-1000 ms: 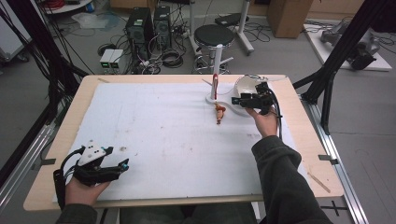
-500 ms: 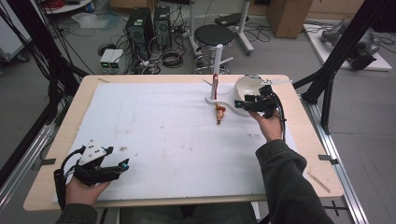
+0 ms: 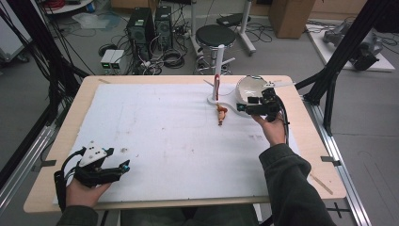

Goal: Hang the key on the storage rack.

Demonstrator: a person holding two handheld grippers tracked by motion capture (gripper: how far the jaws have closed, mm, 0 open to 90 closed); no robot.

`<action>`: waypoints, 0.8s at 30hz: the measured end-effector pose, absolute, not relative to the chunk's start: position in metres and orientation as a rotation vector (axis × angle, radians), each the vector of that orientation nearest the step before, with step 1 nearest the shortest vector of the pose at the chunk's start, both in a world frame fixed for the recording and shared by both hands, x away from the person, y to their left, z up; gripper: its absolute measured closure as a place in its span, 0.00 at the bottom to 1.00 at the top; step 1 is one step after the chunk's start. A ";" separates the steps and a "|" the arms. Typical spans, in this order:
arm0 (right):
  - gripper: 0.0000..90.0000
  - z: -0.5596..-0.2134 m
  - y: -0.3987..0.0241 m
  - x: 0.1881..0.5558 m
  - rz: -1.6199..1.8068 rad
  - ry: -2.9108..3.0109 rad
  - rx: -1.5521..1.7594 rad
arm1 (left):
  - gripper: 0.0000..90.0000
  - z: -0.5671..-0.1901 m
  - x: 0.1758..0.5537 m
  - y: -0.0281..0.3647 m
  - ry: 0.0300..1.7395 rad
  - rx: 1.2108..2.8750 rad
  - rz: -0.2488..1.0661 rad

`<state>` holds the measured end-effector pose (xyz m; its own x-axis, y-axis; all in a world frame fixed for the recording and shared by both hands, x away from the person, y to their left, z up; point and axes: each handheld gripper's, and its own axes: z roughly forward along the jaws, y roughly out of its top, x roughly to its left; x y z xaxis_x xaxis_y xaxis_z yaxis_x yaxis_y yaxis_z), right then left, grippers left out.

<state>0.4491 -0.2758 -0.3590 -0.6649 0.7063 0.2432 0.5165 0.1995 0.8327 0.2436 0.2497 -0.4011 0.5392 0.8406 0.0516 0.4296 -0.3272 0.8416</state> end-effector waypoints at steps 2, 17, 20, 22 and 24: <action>0.24 -0.360 -0.276 0.448 1.461 2.275 1.170 | 0.32 -0.401 0.244 0.250 1.032 1.951 0.629; 0.21 -0.365 -0.278 0.435 1.447 2.294 1.163 | 0.32 -0.401 0.243 0.249 1.036 1.948 0.629; 0.20 -0.363 -0.278 0.433 1.458 2.291 1.153 | 0.32 -0.401 0.243 0.249 1.035 1.949 0.630; 0.20 -0.362 -0.279 0.430 1.466 2.283 1.135 | 0.32 -0.401 0.243 0.249 1.035 1.951 0.633; 0.20 -0.362 -0.279 0.428 1.467 2.282 1.131 | 0.32 -0.401 0.243 0.249 1.038 1.949 0.633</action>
